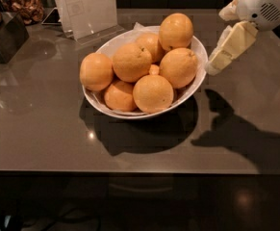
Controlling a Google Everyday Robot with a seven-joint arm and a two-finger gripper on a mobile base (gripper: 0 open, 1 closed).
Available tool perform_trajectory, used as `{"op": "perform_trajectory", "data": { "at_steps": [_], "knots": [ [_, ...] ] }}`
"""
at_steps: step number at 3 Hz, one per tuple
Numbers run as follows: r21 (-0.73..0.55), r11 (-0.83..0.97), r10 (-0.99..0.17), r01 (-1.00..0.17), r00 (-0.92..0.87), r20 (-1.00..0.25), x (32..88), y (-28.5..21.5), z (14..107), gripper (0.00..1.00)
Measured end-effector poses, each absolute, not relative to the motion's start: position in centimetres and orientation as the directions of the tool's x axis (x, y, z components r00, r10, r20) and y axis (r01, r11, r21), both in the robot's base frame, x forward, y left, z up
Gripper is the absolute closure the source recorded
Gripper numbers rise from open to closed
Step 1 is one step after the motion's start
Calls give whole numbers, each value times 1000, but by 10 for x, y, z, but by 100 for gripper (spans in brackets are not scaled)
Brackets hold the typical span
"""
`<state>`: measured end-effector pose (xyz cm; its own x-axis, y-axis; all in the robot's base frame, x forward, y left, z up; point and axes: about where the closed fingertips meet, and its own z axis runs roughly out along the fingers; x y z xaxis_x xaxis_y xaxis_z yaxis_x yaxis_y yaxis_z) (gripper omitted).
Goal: Pick orange from white bowl
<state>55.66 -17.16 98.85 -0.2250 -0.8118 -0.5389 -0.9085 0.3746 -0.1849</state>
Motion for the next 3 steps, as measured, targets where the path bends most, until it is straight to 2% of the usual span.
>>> {"op": "perform_trajectory", "data": {
  "at_steps": [1,3],
  "knots": [
    [-132,353,-786,-926,-216,-580,601,-136,979,0],
    [-125,358,-767,-925,-215,-605,613,-127,976,0]
  ]
}}
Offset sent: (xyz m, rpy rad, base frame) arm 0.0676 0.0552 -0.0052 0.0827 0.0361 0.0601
